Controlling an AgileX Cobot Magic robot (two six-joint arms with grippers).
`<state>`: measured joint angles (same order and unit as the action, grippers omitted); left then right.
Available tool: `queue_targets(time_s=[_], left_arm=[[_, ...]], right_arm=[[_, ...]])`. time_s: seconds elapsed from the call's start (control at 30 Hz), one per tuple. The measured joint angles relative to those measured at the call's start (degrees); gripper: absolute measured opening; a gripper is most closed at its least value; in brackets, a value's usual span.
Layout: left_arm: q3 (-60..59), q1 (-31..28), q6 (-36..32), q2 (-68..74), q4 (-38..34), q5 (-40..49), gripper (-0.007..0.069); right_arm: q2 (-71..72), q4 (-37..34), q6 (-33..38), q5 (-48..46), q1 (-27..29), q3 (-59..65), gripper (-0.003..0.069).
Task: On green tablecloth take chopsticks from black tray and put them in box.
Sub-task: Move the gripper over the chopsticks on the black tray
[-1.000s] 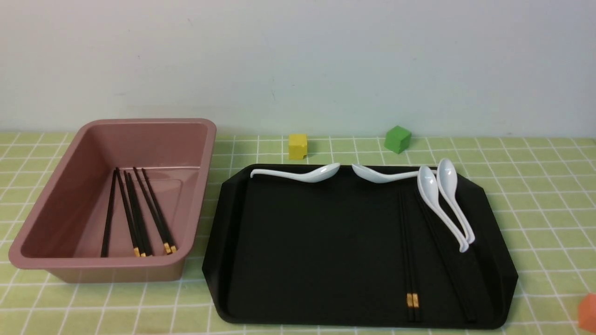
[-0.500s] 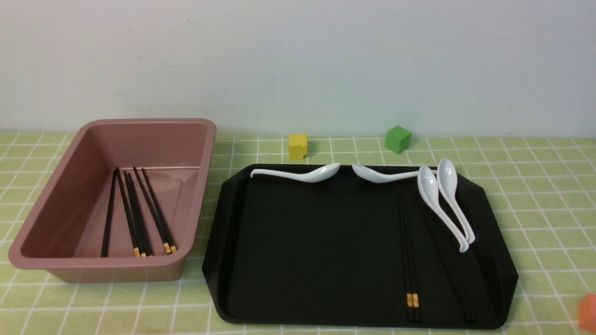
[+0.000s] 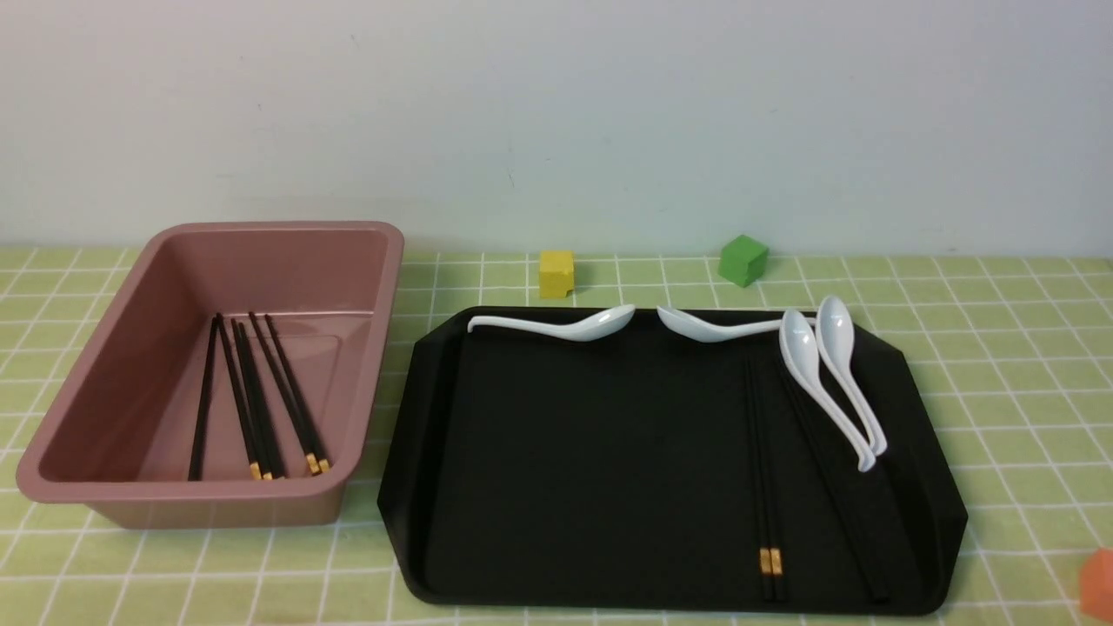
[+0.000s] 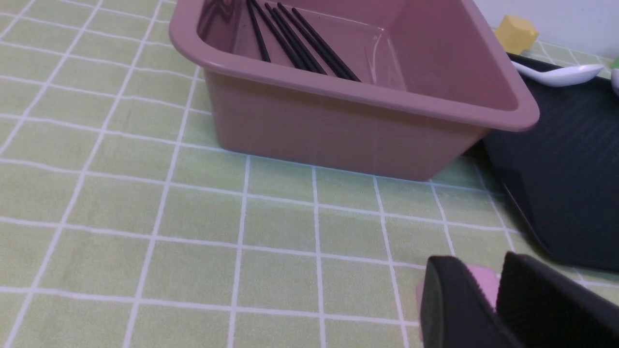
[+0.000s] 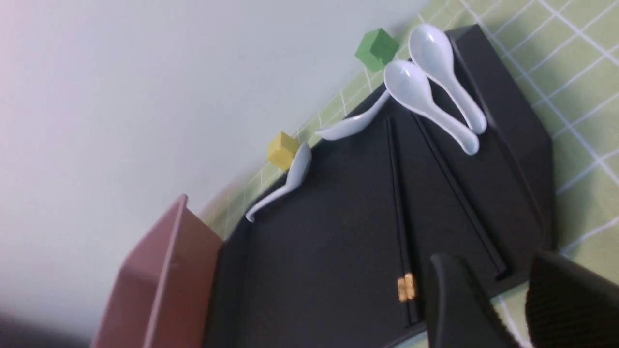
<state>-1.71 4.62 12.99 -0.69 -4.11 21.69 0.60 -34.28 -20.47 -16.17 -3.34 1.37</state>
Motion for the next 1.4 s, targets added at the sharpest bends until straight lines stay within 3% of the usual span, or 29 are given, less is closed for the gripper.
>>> queue_targets(time_s=[0.13, 0.37, 0.47, 0.67, 0.8, 1.07, 1.23, 1.4], left_arm=[[0.00, 0.00, 0.00, 0.00, 0.00, 0.00, 0.0165], [0.00, 0.00, 0.00, 0.00, 0.00, 0.00, 0.0165], [0.00, 0.00, 0.00, 0.00, 0.00, 0.00, 0.0167], [0.00, 0.00, 0.00, 0.00, 0.00, 0.00, 0.0176], [0.00, 0.00, 0.00, 0.00, 0.00, 0.00, 0.0180], [0.00, 0.00, 0.00, 0.00, 0.00, 0.00, 0.0186], [0.00, 0.00, 0.00, 0.00, 0.00, 0.00, 0.0186], [0.00, 0.00, 0.00, 0.00, 0.00, 0.00, 0.0186]], right_arm=[[0.00, -4.08, 2.20, 0.09, -0.05, -3.74, 0.0240], [-4.56, -4.70, 21.13, 3.46, -0.05, -18.64, 0.0231], [-12.47, -3.93, 26.02, -2.77, -0.05, -23.90, 0.0171], [-34.72, 0.31, 28.54, -25.91, -0.05, -30.55, 0.0004], [-48.98, 0.49, 31.38, -31.23, -0.05, -31.33, -0.0013], [-68.12, -12.52, 51.91, -32.32, -0.05, -36.54, 0.0002], [-76.62, -11.01, 49.45, -35.10, -2.14, -44.19, 0.0006], [-84.32, 0.97, 36.79, -33.05, -9.69, -52.60, 0.0009]])
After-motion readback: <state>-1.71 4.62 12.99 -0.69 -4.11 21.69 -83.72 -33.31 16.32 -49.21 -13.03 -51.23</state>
